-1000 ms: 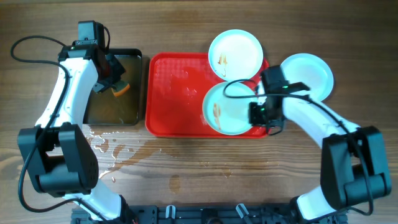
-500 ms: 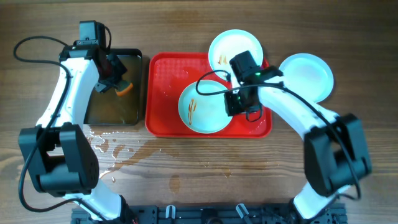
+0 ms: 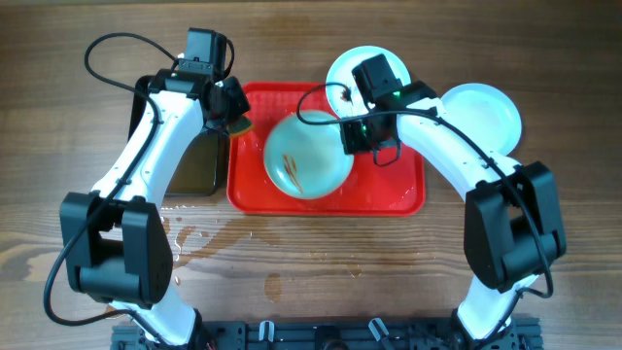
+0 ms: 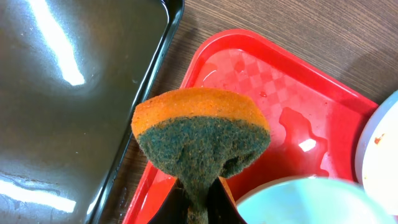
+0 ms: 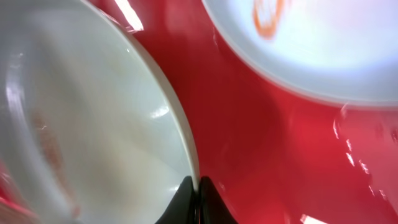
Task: Clean dirty plates on tray and stack at the side
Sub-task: 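Grasp the lower-right plate rim with the right gripper, drag left, then scrub the held plate with the sponge in the left gripper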
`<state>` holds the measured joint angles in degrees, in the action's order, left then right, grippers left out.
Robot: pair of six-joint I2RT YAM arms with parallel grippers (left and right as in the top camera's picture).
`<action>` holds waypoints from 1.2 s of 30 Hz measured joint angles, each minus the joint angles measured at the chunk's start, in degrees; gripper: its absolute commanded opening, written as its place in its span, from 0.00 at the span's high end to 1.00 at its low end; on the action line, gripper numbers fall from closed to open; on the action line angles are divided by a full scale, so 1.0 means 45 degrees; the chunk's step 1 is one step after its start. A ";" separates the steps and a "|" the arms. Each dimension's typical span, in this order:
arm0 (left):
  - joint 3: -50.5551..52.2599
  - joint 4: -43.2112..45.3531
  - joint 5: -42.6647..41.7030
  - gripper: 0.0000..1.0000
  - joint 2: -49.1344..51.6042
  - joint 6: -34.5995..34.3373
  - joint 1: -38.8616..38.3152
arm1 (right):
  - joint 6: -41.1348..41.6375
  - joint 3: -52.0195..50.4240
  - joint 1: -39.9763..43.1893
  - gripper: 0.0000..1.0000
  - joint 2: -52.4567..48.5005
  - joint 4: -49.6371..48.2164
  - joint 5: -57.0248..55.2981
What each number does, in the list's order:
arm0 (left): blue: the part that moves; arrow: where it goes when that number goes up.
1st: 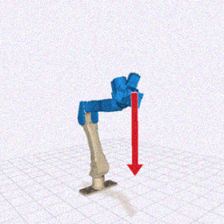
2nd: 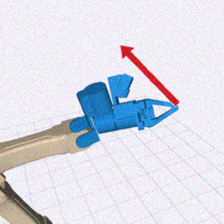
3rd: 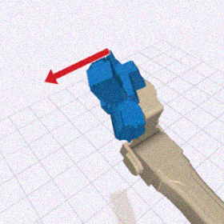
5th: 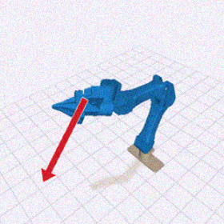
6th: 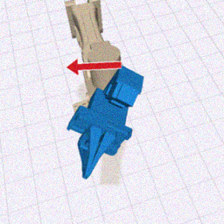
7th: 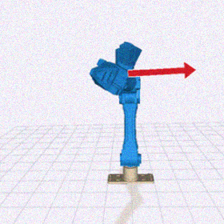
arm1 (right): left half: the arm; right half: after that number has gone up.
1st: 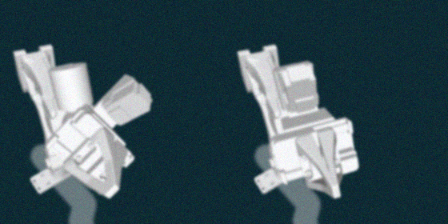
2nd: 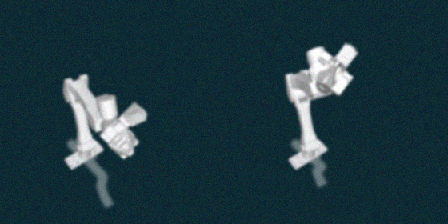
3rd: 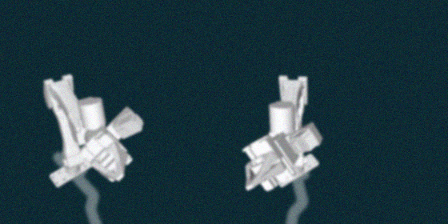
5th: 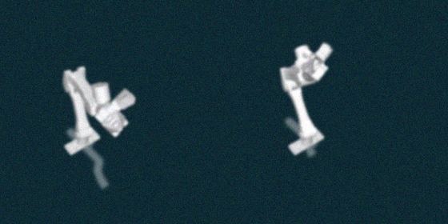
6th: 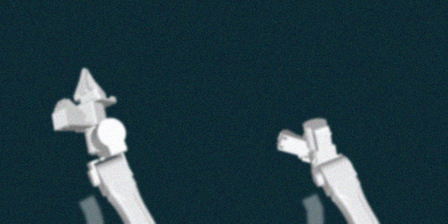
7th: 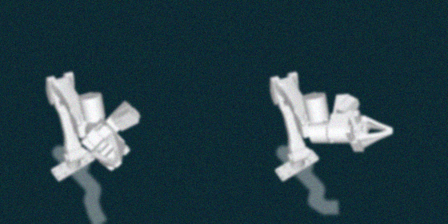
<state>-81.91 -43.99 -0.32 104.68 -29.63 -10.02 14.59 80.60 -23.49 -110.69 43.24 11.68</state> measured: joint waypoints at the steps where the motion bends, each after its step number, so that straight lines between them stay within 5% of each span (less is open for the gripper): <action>1: 0.0000 0.0015 0.0000 0.95 0.0000 0.0000 0.0000 | 0.0408 0.0068 -0.0078 0.96 -0.0024 -0.0199 0.0078; 5: 0.0000 0.0019 0.0000 0.96 0.0000 0.0000 0.0000 | 0.1671 0.0087 -0.0262 0.96 -0.0753 -0.0204 0.0510; 8: 0.0000 0.0010 0.0000 0.96 0.0000 0.0000 0.0000 | 0.2574 0.0087 -0.0355 0.64 -0.0840 -0.0549 0.0651; 9: 0.0000 -0.0039 0.0000 0.96 0.0000 0.0000 0.0000 | 0.2662 0.0087 -0.0471 0.62 -0.0840 -0.0695 0.0661; 18: 0.0515 -0.0073 -0.0194 0.96 0.0000 0.0000 0.0000 | 0.3118 0.0170 -0.0772 0.57 -0.1778 -0.1311 0.1292; 26: 0.0879 0.0335 -0.0442 0.96 0.0000 0.0000 0.0000 | 0.1647 0.2463 -0.0568 0.43 -0.1783 0.1093 -0.0384; 30: 0.0879 0.0457 -0.0957 0.96 0.0000 0.0000 0.0000 | 0.1404 0.2463 -0.0554 0.45 -0.1865 0.1520 -0.1792; 36: 0.0879 0.0442 -0.1307 0.96 0.0000 0.0000 0.0000 | 0.1554 0.2458 -0.0544 0.60 -0.3118 0.1234 -0.0403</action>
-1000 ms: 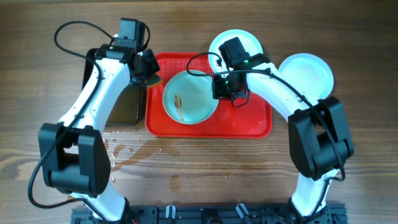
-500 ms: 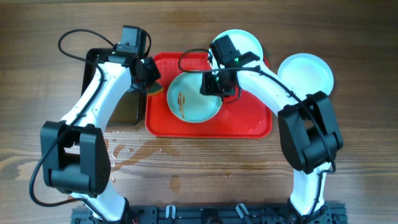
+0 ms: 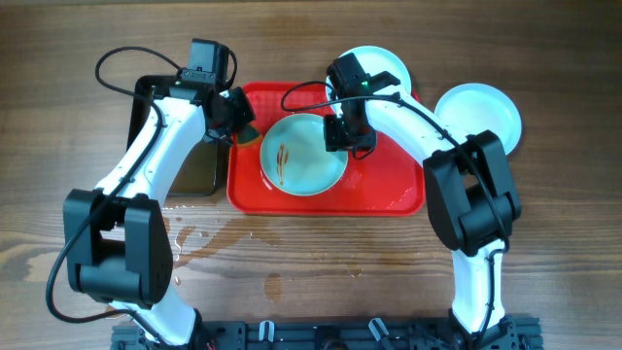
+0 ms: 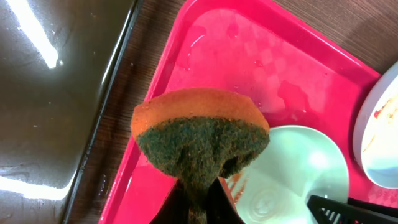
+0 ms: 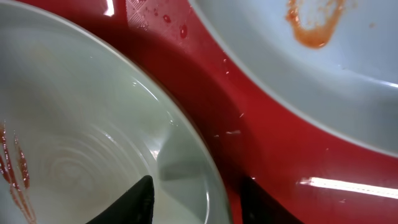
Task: Clean dirty plates on tray and stack at the side
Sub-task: 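Scrub the held plate with the sponge in the left gripper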
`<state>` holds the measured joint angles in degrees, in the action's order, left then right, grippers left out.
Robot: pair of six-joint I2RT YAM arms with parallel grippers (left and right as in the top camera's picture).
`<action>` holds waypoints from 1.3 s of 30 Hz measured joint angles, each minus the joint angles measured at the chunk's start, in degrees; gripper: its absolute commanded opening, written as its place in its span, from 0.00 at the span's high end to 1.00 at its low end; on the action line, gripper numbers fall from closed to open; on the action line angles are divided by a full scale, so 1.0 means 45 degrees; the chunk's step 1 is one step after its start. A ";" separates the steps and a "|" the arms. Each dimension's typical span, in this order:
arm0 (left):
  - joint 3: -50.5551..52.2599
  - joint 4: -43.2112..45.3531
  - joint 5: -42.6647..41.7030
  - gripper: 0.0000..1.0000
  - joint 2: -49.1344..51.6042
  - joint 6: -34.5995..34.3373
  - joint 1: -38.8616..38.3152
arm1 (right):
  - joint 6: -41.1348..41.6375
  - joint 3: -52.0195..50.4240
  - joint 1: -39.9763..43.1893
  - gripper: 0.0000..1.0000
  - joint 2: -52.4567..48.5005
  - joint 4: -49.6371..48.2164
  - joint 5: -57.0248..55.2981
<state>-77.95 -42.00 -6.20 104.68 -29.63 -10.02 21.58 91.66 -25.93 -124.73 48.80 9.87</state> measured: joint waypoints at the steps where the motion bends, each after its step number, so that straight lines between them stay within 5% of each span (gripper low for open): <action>1: 0.0000 -0.0005 -0.0102 0.96 0.0000 0.0000 0.0000 | 0.0063 0.0000 0.0000 0.63 0.0000 -0.0029 0.0141; 5: 0.0005 -0.0034 -0.0325 0.96 0.0000 0.0000 -0.0087 | 0.0612 0.0000 -0.0015 0.75 -0.0073 -0.0578 0.0753; 7: 0.0097 0.0034 -0.0418 0.96 0.0000 0.0005 -0.0355 | 0.0933 0.0049 -0.0073 0.95 -0.0316 -0.1127 0.1375; 14: 0.1311 0.0262 -0.0515 0.96 0.0000 0.0000 -0.0563 | 0.1627 0.0092 -0.0146 0.96 -0.0607 -0.1855 0.2307; 20: 0.4430 0.5445 -0.0447 0.96 0.0044 0.0563 -0.0559 | 0.1622 0.0092 -0.0141 0.96 -0.0656 -0.2064 0.2487; 26: 0.4954 0.7747 0.0457 0.96 0.0316 0.0262 -0.0607 | 0.1627 0.0092 -0.0087 0.96 -0.0680 -0.2297 0.2477; 39: 0.4605 0.5513 -0.1817 0.96 0.0223 0.4099 -0.1608 | -0.2293 0.1768 0.1365 0.96 -0.1117 0.2365 0.3230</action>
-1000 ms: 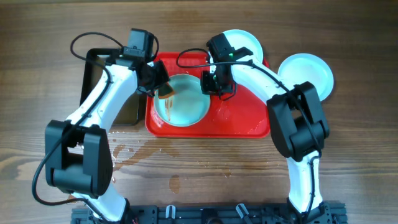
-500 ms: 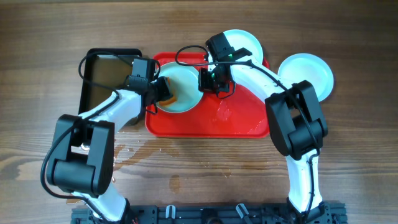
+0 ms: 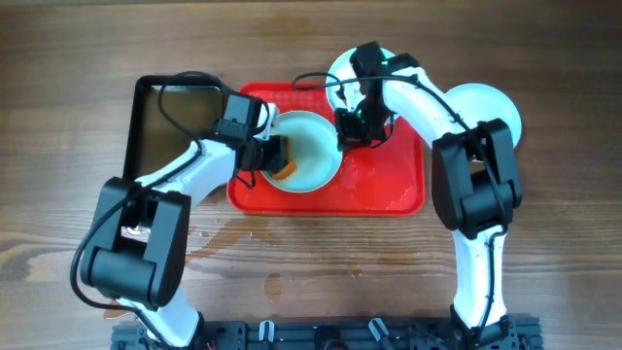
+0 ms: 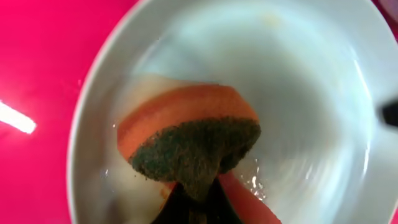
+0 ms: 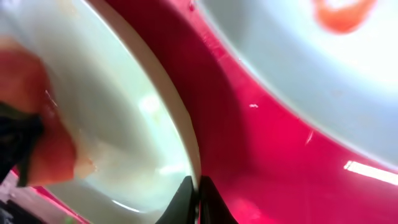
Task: Clean dirty plates on tray and stack at the side
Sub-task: 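Scrub the held plate with the sponge in the left gripper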
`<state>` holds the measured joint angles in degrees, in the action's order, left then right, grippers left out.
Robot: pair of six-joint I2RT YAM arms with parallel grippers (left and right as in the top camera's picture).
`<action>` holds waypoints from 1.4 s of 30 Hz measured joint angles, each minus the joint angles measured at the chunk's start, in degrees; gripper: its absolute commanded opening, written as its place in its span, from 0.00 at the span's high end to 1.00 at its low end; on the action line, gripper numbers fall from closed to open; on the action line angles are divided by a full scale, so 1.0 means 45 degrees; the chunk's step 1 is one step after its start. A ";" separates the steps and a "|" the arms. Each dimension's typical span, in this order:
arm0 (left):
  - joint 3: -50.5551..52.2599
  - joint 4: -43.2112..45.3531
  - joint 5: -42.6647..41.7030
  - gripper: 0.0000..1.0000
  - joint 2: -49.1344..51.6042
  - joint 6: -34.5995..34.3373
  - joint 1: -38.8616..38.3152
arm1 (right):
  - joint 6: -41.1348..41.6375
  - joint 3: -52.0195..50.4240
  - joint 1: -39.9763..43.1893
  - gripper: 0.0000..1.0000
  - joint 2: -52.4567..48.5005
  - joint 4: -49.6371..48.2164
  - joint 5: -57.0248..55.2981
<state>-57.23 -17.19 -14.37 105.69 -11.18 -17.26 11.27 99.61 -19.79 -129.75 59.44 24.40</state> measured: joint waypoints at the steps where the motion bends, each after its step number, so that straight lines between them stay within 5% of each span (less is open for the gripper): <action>1: 0.0005 0.0015 -0.0185 0.96 0.0015 0.0359 -0.0087 | -0.0170 0.0092 0.0107 0.96 0.0000 0.0000 0.0005; 7: 0.0112 0.1880 0.1268 0.96 0.0214 0.0928 -0.0131 | -0.0534 0.0233 -0.0029 0.95 0.0000 -0.0068 0.0005; 10: 0.0112 0.2652 0.2142 0.96 0.0355 0.1331 -0.0131 | 0.0214 0.0219 -0.0408 0.55 0.0000 -0.0447 -0.0058; 12: 0.0107 0.2569 0.2244 0.96 0.0359 0.1384 -0.0131 | 0.1161 0.0019 -0.0743 0.51 -0.0039 -0.1127 -0.0097; 15: 0.0049 0.2229 0.2351 0.96 0.0355 0.1384 -0.0131 | 0.2565 -0.0267 -0.1073 0.51 -0.0092 -0.1957 -0.0015; 18: 0.0019 0.2108 0.2482 0.96 0.0350 0.1190 -0.0131 | 0.3779 -0.0529 -0.1117 0.64 0.0010 -0.2419 -0.0015; 19: 0.0019 0.2079 0.2535 0.96 0.0350 0.0962 -0.0121 | 0.4070 -0.0617 -0.1166 0.86 0.0049 -0.2477 -0.0049; 20: 0.0010 0.2016 0.2623 0.96 0.0345 0.0379 -0.0083 | 0.4337 -0.0714 -0.1243 0.96 0.0073 -0.2467 -0.0097; 25: -0.0024 0.1787 0.2560 0.96 0.0321 -0.1209 0.0087 | 0.4221 -0.0971 -0.1316 0.96 0.0087 -0.2885 -0.0151; 35: -0.0845 0.2487 0.2385 0.96 0.0510 0.2773 -0.0097 | 0.2856 -0.1039 -0.0937 0.96 -0.0005 -0.2739 0.0714; 42: -0.1321 -0.0437 0.3002 0.96 0.0680 0.4420 -0.0097 | 0.2482 -0.1054 -0.1044 0.96 -0.0034 -0.2701 0.0928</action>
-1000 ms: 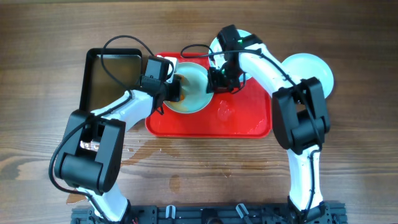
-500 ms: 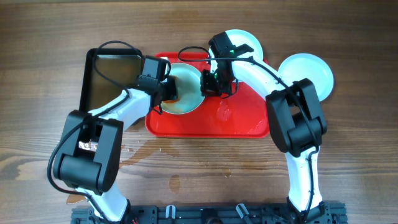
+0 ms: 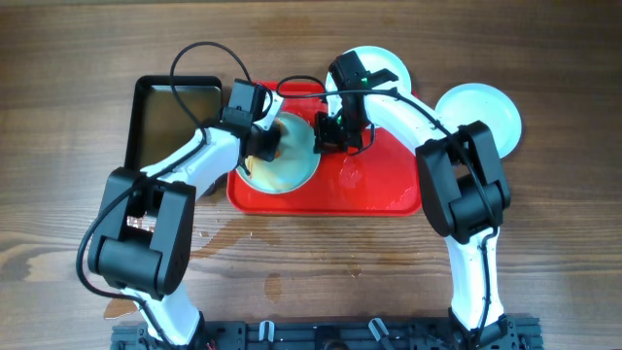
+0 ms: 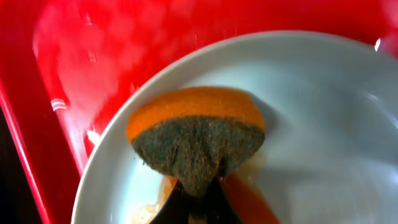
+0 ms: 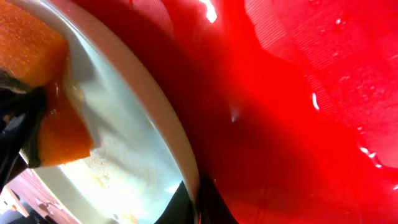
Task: Clean dirty plates on tray and stack at the side
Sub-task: 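Scrub the held plate with the sponge in the left gripper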
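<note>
On the red tray point(image 3: 379, 190) a pale plate point(image 3: 292, 167) stands tilted, its right rim pinched by my right gripper point(image 3: 322, 137), which is shut on it point(image 5: 196, 194). My left gripper point(image 3: 263, 144) is shut on an orange and green sponge point(image 4: 196, 134) pressed against the plate's inner face point(image 4: 311, 124). Orange smears and foam show on the plate under the sponge. In the right wrist view the sponge point(image 5: 34, 50) shows at the plate's far side. A second plate point(image 3: 377, 60) sits at the tray's back right corner, partly hidden by my right arm.
A clean pale plate point(image 3: 488, 112) lies on the wood to the right of the tray. A black tray point(image 3: 165, 112) holding liquid lies to the left. Water patches point(image 3: 219, 233) wet the table in front of the tray. The tray floor point(image 5: 298, 112) is wet.
The plate has gone from lying nearly flat in the tray to standing tilted and further left. The sponge is now higher on the plate's face. Both grippers kept their hold.
First my left gripper held the sponge at the tray's left edge while the right was shut on the streaked plate's rim. Then the right stood open at the rim. Then it was shut again, with the sponge inside the plate. Now the plate is tilted against the sponge.
</note>
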`<state>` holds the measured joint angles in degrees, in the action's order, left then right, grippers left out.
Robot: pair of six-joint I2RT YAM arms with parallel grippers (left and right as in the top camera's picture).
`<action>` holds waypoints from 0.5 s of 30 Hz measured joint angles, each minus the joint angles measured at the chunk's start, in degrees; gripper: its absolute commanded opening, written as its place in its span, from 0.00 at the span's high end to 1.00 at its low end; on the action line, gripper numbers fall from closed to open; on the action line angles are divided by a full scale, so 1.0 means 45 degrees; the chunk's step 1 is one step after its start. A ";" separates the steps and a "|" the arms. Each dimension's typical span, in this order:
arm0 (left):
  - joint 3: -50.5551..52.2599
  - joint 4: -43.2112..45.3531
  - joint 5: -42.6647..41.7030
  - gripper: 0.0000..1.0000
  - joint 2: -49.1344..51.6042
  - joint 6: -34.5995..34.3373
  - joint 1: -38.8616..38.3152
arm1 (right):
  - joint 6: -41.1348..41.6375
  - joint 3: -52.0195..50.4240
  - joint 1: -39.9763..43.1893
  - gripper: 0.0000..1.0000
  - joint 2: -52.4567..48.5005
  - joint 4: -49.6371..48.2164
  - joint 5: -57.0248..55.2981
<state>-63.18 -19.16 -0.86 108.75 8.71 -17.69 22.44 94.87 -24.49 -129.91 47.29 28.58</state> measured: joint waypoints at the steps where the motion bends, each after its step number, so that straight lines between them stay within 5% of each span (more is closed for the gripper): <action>1: -0.0151 -0.0699 -0.0005 0.96 0.0000 -0.0112 0.0000 | -0.0058 -0.0010 -0.0029 0.96 0.0000 0.0000 0.0044; 15: -0.0593 -0.4658 -0.0923 0.96 -0.0189 0.0063 0.0039 | -0.0491 -0.0102 -0.0141 0.96 0.0000 -0.0010 0.0316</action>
<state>-65.84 -40.12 -5.02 107.90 8.99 -17.52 20.23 94.41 -25.12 -129.91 47.24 30.00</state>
